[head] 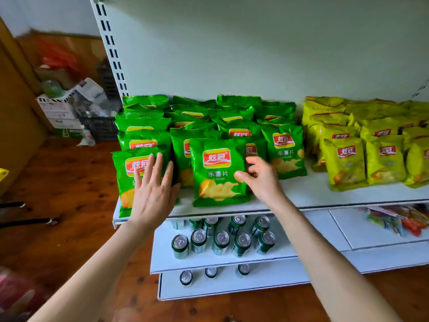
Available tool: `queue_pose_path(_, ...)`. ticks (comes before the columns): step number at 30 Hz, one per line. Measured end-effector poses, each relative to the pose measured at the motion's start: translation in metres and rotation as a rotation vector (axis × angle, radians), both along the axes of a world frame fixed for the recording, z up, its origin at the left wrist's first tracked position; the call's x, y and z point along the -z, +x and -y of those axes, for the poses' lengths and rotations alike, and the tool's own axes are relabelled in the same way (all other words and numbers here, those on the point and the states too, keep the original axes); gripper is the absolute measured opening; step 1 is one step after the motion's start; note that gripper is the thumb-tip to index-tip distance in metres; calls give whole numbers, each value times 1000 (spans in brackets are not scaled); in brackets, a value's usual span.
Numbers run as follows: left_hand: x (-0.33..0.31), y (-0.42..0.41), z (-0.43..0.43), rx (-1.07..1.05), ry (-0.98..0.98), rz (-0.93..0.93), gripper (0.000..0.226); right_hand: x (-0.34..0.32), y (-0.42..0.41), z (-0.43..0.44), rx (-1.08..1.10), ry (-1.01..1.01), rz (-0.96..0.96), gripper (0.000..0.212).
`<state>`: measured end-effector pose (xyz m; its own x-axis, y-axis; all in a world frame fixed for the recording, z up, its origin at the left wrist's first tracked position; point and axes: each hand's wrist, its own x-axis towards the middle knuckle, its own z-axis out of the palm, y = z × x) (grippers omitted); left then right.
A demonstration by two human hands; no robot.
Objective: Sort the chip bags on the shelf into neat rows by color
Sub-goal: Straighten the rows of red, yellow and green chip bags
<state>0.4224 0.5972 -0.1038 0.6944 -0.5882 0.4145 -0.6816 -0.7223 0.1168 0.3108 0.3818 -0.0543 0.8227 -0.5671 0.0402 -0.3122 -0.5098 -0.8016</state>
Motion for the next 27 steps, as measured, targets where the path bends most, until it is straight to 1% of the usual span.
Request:
queue_pose_path(2, 3, 2, 0, 12, 24, -6, 59, -12, -17, 36, 119, 20, 91, 51)
queue_pose_path(5, 10, 3, 0, 26, 35, -9, 60, -20, -45, 91, 319, -25, 169, 49)
queue_pose_path(8, 14, 3, 3, 18, 10, -19, 61, -10, -57, 126, 428, -99, 104, 46)
queue_pose_path(10, 13, 1, 5, 21, -7, -5, 54, 1, -54, 134, 440, -134, 51, 44)
queue_pose_path(12, 12, 0, 6, 23, -15, 8, 55, 9, -48, 133, 439, -149, 44, 44)
queue_pose_path(15, 12, -3, 6, 22, -57, 40, 57, 15, -46, 130, 439, -168, 90, 45)
queue_pose_path(17, 11, -7, 7, 34, -89, 69, 53, 20, -48, 129, 410, -160, 132, 47)
queue_pose_path(20, 9, -16, 15, 65, -125, 102, 51, 29, -47, 130, 359, -184, 164, 56)
queue_pose_path(23, 7, -24, 25, 86, -137, 106, 50, 30, -39, 133, 405, -238, 183, 57)
queue_pose_path(25, 7, -26, 33, 95, -133, 115, 50, 29, -36, 132, 421, -310, 159, 54)
queue_pose_path(27, 8, -27, 37, 93, -123, 126, 50, 32, -38, 126, 385, -458, 154, 48)
